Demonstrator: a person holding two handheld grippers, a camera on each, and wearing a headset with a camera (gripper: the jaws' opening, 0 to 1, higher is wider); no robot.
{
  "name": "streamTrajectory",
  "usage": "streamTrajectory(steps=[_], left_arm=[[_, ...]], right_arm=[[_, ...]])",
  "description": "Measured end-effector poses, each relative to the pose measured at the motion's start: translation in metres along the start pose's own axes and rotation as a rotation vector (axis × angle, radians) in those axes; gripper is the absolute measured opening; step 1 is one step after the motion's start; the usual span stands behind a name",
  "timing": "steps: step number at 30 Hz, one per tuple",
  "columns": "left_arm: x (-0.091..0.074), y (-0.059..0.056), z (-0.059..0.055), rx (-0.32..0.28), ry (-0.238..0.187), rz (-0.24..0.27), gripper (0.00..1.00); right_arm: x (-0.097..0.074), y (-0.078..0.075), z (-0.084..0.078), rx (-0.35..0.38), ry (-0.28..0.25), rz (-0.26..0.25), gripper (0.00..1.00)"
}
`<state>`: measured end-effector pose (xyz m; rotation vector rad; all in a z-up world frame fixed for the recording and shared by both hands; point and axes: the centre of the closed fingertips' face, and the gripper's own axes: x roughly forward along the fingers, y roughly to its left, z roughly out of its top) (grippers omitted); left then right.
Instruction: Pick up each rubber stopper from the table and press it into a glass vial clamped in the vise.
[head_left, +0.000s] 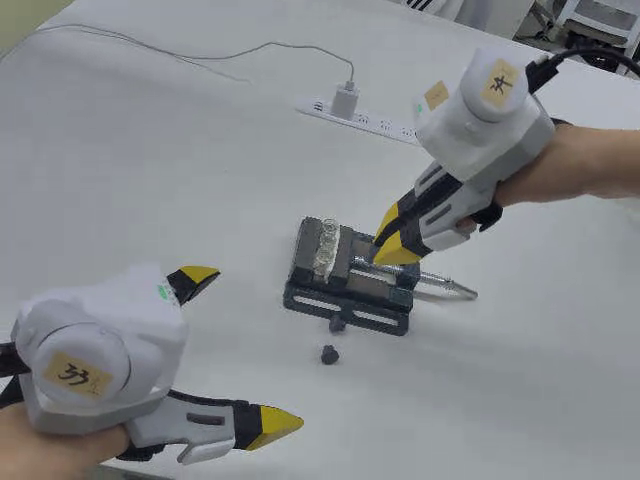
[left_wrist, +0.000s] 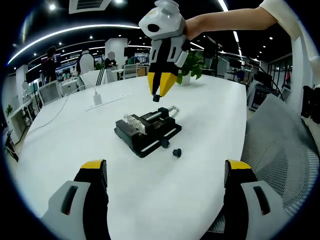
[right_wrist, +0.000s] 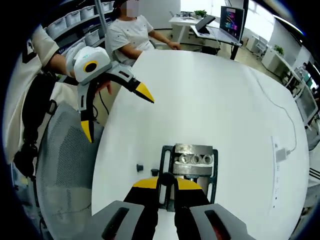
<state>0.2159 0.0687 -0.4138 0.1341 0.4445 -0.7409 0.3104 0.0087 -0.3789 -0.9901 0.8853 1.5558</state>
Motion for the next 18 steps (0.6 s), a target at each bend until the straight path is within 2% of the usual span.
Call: streamTrajectory(steps=[6,18], left_arm=[[-0.002,0.002,-0.003,-0.011,0.006,0.003,0.96],[-0.001,0.006,-0.004,-0.017,0.009,0.019,0.95]], right_arm=[[0.002,-0.024,0.009,-0.024,0.024,-0.001,0.07],[0.016,-0.053,0.003,-0.043,0.105,0.01,0.07]])
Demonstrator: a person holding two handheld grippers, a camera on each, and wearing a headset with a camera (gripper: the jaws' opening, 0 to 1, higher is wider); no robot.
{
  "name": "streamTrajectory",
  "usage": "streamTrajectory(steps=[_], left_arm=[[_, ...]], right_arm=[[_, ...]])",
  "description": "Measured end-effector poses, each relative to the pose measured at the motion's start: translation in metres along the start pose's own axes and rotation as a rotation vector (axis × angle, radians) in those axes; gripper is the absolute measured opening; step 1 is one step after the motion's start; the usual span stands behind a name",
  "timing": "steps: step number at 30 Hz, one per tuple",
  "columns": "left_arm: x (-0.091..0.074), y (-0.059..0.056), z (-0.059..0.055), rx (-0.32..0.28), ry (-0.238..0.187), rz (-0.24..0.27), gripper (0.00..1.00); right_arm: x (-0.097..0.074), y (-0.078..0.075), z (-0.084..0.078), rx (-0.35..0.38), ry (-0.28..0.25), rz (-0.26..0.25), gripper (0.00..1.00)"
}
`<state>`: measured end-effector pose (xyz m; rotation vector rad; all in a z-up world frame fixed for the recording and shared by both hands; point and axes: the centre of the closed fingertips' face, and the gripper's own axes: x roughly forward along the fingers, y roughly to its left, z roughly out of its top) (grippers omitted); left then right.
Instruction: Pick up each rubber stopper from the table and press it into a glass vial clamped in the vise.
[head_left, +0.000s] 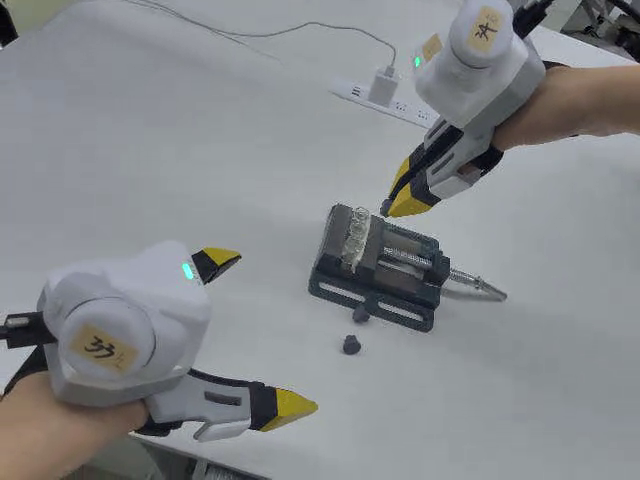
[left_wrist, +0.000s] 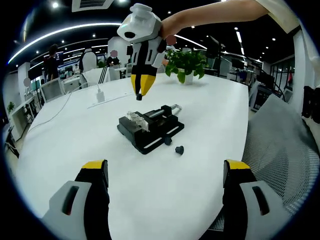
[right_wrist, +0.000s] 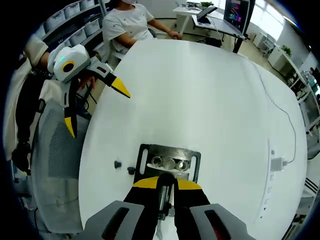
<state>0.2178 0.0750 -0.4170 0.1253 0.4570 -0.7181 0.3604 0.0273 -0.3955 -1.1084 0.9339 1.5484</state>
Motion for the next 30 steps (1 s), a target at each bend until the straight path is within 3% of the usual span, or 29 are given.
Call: streamTrajectory(steps=[11,22,30], left_arm=[[0.004,-0.002,-0.006,-0.017,0.008,-0.005,0.93],[0.004,0.0,-0.012,-0.041,0.014,0.0,0.91],[0.003,-0.001,-0.017,-0.055,0.019,-0.001,0.9]], right_arm=[[0.017,-0.017,-0.001,0.024,0.055,0.0,0.06],[0.032,-0.02,0.007,0.041,0.064,0.016,0.06],[0.039,-0.021,0.001,0.038,0.088,0.017,0.06]])
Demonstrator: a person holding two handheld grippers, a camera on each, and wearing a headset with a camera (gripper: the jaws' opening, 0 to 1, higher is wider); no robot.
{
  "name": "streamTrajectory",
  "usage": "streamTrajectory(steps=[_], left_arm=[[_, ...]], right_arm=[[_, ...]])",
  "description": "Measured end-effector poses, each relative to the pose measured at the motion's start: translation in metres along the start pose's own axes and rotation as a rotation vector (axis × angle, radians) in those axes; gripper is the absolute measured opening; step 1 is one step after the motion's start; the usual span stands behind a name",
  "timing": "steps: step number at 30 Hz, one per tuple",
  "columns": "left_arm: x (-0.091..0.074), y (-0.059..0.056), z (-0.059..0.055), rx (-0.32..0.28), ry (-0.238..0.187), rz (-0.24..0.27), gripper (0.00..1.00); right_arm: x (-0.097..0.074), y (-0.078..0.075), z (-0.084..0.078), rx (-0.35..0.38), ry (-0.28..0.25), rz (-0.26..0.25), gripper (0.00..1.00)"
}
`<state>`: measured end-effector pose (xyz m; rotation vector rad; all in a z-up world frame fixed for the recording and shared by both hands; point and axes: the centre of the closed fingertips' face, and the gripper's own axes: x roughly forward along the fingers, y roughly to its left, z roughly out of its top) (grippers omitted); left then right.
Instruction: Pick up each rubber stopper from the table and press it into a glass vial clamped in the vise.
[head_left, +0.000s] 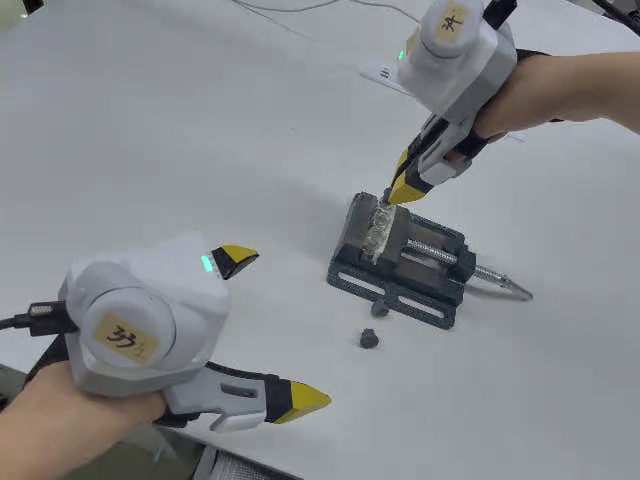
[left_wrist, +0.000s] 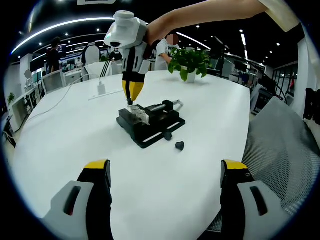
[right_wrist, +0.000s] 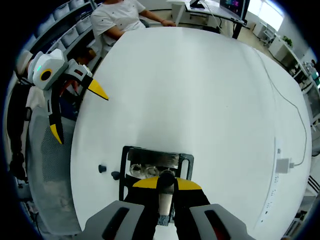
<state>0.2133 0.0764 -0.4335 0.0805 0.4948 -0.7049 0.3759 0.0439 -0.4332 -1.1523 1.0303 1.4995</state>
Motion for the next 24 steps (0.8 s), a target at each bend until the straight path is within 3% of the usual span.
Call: streamTrajectory(steps=[7,17,24], left_arm=[[0.0014,0.0013,0.0001,-0.005,0.001,-0.001,0.89],[0.0027,0.0021,0.0004,-0.005,0.004,-0.002,0.88],[0.0051,0.0003,0.0021,-0.007,0.001,-0.005,0.88]], right_arm=[[-0.001,0.0024,0.0015,0.008,0.007,0.002,0.06],[0.0009,-0.0056,0.0019,0.028,0.076,-0.014,0.06],[0.0002,-0.0035,0.0004,0.076,0.102,-0.04,0.06]])
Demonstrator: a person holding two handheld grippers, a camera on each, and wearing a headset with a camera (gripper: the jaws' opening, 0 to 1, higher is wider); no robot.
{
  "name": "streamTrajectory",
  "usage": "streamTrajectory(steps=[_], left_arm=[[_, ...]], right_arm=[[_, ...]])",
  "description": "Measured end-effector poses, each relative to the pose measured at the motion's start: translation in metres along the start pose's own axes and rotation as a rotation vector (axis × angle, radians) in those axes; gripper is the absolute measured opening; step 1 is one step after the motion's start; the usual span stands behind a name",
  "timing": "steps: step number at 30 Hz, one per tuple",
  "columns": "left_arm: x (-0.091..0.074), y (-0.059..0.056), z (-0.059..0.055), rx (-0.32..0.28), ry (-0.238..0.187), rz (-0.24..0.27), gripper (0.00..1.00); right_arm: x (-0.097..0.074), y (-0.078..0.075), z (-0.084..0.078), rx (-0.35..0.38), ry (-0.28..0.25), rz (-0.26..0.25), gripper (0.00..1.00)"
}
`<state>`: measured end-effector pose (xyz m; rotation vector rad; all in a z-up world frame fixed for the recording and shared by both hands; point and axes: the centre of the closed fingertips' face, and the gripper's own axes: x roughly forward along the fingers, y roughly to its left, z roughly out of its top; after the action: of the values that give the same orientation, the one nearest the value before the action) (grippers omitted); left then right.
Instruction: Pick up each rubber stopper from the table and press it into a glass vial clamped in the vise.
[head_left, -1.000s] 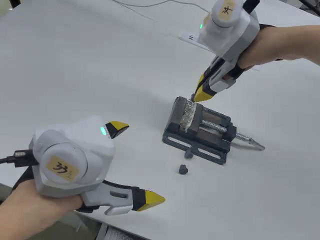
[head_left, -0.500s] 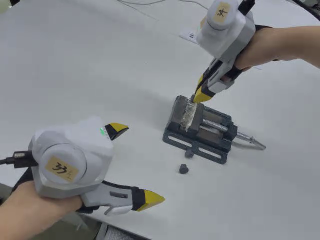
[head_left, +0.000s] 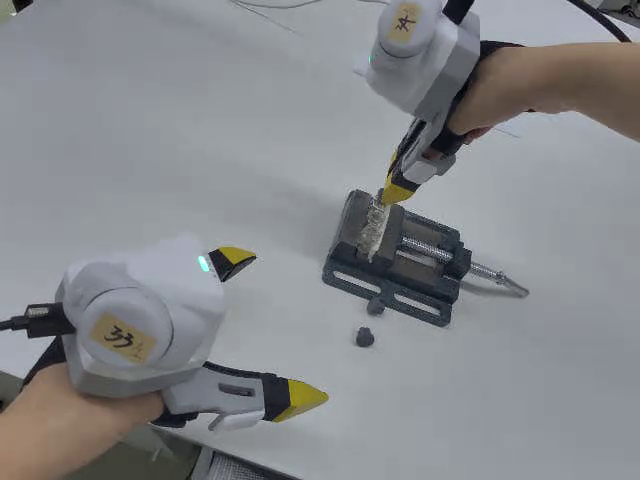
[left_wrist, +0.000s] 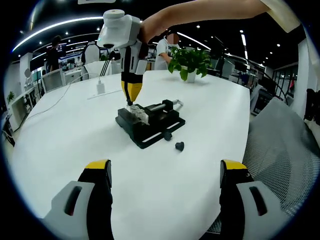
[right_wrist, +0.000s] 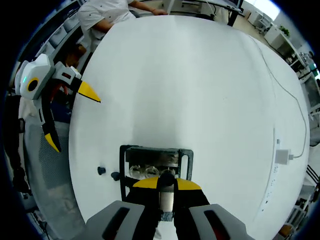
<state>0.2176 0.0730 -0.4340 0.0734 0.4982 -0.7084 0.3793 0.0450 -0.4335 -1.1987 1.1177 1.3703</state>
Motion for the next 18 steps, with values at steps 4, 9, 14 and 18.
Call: streamTrajectory(steps=[4,9,14,18], left_arm=[[0.0031,-0.0013,0.0012,0.0,0.0,-0.004,0.88],[0.007,-0.005,0.0028,0.0,-0.002,-0.015,0.88],[0.0101,-0.0075,0.0043,0.003,-0.004,-0.024,0.88],[0.0101,-0.0072,0.0048,0.002,-0.004,-0.025,0.87]], right_arm=[[-0.0011,0.0036,-0.0008,0.067,-0.006,-0.01,0.05],[-0.0016,0.0065,-0.0009,0.143,-0.009,-0.023,0.05],[-0.0025,0.0089,-0.0017,0.154,-0.022,-0.025,0.05],[-0.0026,0.0079,-0.0018,0.159,-0.023,-0.02,0.06]])
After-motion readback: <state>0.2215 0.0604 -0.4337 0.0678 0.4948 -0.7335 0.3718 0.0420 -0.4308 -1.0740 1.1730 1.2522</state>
